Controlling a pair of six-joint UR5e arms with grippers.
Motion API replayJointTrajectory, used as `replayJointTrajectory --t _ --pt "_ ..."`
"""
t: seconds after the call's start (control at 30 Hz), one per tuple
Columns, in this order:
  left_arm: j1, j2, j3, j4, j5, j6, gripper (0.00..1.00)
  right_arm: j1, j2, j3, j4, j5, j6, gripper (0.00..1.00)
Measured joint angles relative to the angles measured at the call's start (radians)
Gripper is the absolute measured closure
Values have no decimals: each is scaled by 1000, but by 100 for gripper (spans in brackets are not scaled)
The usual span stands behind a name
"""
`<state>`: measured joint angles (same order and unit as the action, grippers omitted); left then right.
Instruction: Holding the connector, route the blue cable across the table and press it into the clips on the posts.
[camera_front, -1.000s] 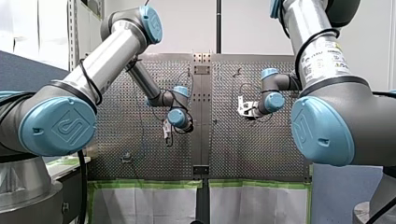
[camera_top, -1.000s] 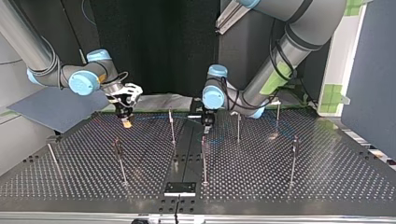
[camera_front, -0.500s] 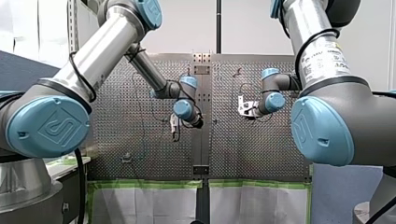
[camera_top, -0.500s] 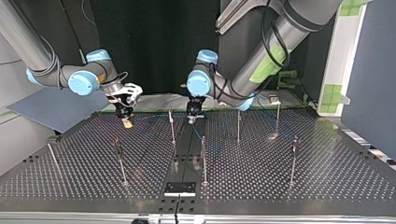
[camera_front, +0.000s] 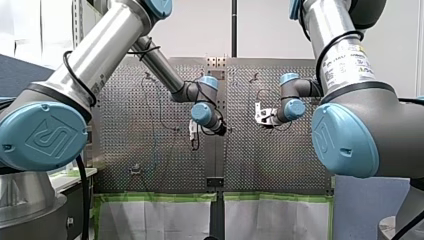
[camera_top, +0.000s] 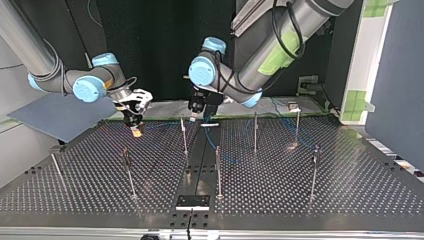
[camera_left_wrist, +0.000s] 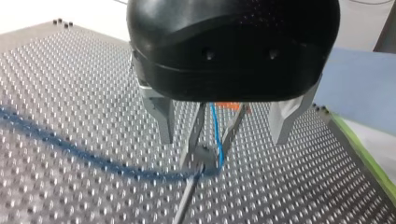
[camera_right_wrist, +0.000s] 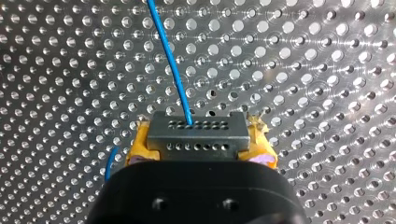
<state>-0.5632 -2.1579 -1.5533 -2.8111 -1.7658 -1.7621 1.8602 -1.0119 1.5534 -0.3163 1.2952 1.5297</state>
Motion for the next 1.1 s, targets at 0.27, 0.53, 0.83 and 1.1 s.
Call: replayJointTrajectory --t 0.27,0.53,0.83,1.1 --pt "-60 0 0 52 -32 -42 0 -5 0 -1 0 -2 2 100" --pt "-128 -2 1 104 -100 -71 0 -19 -1 -5 3 -3 7 100" --pt "-197 -11 39 110 -179 -74 0 -42 -10 -6 10 -28 10 100" --pt "-227 -71 105 52 -247 -82 0 -63 -32 -5 23 -99 11 100"
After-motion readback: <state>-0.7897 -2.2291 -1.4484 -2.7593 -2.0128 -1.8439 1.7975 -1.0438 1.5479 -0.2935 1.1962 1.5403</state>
